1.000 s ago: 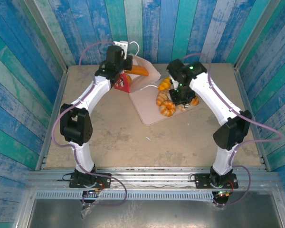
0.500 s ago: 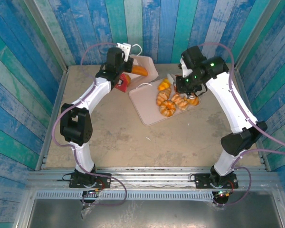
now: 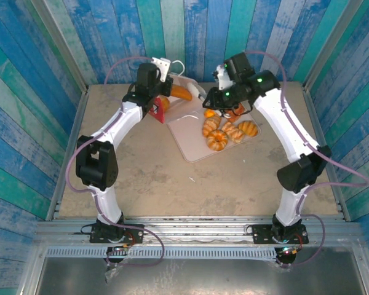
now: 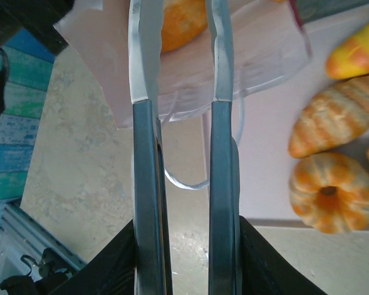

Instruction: Take the fake bread out of the paper bag

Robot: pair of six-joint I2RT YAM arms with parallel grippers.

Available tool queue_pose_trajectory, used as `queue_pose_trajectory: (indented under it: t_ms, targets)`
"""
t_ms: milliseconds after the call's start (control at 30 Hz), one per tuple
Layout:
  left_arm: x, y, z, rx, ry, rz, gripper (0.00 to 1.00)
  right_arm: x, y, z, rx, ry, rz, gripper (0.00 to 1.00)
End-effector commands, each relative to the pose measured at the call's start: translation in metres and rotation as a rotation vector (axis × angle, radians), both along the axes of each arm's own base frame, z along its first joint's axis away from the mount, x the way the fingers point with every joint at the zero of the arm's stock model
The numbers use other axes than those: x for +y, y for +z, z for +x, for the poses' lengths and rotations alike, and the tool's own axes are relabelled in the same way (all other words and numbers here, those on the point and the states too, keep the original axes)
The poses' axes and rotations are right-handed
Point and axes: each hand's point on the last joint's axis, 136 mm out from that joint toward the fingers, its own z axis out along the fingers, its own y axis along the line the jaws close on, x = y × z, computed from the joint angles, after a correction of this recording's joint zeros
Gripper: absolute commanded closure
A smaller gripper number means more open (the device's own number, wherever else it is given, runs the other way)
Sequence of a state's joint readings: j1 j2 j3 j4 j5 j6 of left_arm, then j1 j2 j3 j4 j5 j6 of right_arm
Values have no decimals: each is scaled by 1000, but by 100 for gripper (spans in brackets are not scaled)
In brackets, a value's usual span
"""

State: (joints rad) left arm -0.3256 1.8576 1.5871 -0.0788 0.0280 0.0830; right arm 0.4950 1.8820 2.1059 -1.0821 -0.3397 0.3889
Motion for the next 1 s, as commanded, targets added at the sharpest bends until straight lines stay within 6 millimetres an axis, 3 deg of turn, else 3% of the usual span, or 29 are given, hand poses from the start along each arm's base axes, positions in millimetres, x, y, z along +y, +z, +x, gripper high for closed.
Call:
queue_pose_trajectory:
  t_ms: [0,233,533,700,967]
  targets:
    - [2,-1,-20,45,-28,14,100,23,-8,4,30,36,53,62]
    - [-5,0,-24,50,-66,-16,100,47,-42,11,105,36,32,60]
    - [-13,-3,-29,74,-103,-63,100,47,-79,28,184,-61,-8,58]
    - [-11,-3,-30,76,-99,-60,100,37,-87,43,158,-129,-47,57]
    - [-11,-2,-30,78,-92,-65,100,46,-91,64,161,-177,60,55]
